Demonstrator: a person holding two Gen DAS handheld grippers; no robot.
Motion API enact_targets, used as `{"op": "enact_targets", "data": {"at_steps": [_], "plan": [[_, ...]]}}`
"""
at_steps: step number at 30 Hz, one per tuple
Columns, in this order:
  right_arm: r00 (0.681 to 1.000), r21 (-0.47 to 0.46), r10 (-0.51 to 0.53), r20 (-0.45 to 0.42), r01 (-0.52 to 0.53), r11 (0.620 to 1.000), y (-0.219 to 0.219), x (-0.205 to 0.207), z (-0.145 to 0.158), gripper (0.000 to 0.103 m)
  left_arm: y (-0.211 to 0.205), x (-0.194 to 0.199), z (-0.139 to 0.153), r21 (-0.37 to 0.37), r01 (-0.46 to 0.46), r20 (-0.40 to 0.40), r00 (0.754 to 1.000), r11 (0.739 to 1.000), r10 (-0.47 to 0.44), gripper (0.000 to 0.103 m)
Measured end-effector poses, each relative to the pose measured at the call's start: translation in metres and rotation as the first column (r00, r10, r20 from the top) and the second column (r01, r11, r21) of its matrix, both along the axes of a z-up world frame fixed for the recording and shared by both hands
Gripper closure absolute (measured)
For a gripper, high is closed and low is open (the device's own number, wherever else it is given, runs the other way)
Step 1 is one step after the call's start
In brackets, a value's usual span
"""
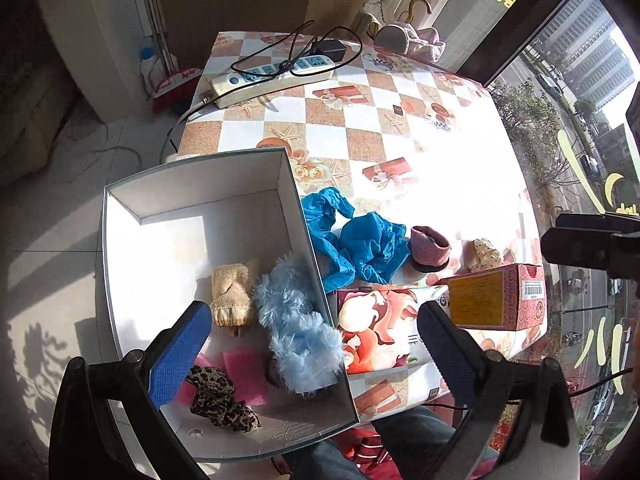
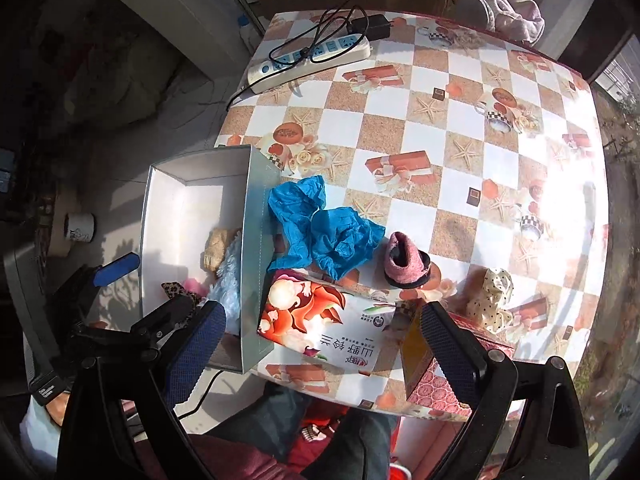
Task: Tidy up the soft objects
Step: 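Grasp the blue plastic glove with the left tool while the right tool grasps the polka-dot scrunchie, then carry the blue glove and polka-dot scrunchie in both tools over the white box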
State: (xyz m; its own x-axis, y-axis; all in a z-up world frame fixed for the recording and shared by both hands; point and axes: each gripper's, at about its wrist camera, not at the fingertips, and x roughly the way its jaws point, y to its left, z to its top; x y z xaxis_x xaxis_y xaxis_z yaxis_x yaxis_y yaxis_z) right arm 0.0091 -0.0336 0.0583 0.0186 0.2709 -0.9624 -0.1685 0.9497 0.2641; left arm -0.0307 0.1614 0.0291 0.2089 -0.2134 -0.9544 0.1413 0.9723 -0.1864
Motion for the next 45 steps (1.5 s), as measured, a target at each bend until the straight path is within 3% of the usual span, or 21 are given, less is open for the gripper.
{"op": "enact_targets", "data": {"at_steps": [3, 6, 13, 21, 28, 29, 30, 31, 32, 34, 36, 37, 41, 45], "plan": [[0.992, -0.008, -0.125, 0.010, 0.125, 0.992, -0.055, 0.011, 0.005, 0.004, -0.039, 0.024, -0.011, 0.005, 0.068, -0.055, 0.996, 0.998, -0.068, 0.000], [0.974, -0.029, -0.226, -0.011, 0.226, 0.974, -0.102, 0.015, -0.008, 0.001, -0.073, 0.047, -0.035, 0.048, 0.120, -0.111, 0.987, 0.992, -0.114, 0.000], [0.922, -0.082, -0.356, -0.152, 0.347, 0.934, -0.175, 0.016, -0.092, 0.001, -0.122, 0.082, -0.114, 0.141, 0.204, -0.301, 0.941, 0.969, -0.155, 0.000], [0.871, -0.097, -0.370, -0.323, 0.359, 0.928, -0.191, 0.022, -0.195, 0.001, -0.135, 0.100, -0.170, 0.168, 0.177, -0.432, 0.898, 0.970, -0.089, 0.000], [0.842, -0.084, -0.359, -0.402, 0.356, 0.931, -0.185, 0.021, -0.237, 0.001, -0.141, 0.104, -0.197, 0.200, 0.200, -0.491, 0.868, 0.959, -0.078, 0.004], [0.844, -0.085, -0.353, -0.404, 0.350, 0.933, -0.184, 0.020, -0.238, 0.006, -0.142, 0.103, -0.200, 0.196, 0.205, -0.500, 0.862, 0.959, -0.082, 0.006], [0.847, -0.088, -0.346, -0.404, 0.341, 0.936, -0.183, 0.019, -0.238, 0.023, -0.142, 0.103, -0.202, 0.184, 0.213, -0.508, 0.856, 0.960, -0.092, 0.013], [0.849, -0.091, -0.339, -0.405, 0.332, 0.939, -0.182, 0.018, -0.238, 0.033, -0.144, 0.102, -0.204, 0.178, 0.223, -0.514, 0.852, 0.959, -0.103, 0.022], [0.851, -0.109, -0.335, -0.404, 0.319, 0.941, -0.182, 0.015, -0.238, 0.048, -0.144, 0.102, -0.204, 0.187, 0.236, -0.510, 0.853, 0.954, -0.111, 0.027], [0.855, -0.117, -0.333, -0.398, 0.313, 0.942, -0.184, 0.011, -0.238, 0.055, -0.146, 0.101, -0.205, 0.202, 0.253, -0.507, 0.853, 0.946, -0.120, 0.054], [0.859, -0.107, -0.343, -0.380, 0.328, 0.939, -0.190, 0.007, -0.234, 0.069, -0.143, 0.103, -0.200, 0.188, 0.225, -0.486, 0.867, 0.956, -0.109, 0.061], [0.861, -0.105, -0.349, -0.369, 0.335, 0.936, -0.195, 0.006, -0.231, 0.070, -0.139, 0.106, -0.193, 0.186, 0.209, -0.457, 0.883, 0.960, -0.104, 0.064], [0.884, -0.092, -0.375, -0.278, 0.364, 0.927, -0.206, 0.002, -0.205, 0.071, -0.139, 0.105, -0.158, 0.202, 0.187, -0.316, 0.942, 0.962, -0.117, 0.065], [0.903, -0.070, -0.393, -0.177, 0.386, 0.920, -0.210, -0.002, -0.171, 0.071, -0.143, 0.098, -0.117, 0.217, 0.172, -0.181, 0.974, 0.961, -0.133, 0.065]]}}
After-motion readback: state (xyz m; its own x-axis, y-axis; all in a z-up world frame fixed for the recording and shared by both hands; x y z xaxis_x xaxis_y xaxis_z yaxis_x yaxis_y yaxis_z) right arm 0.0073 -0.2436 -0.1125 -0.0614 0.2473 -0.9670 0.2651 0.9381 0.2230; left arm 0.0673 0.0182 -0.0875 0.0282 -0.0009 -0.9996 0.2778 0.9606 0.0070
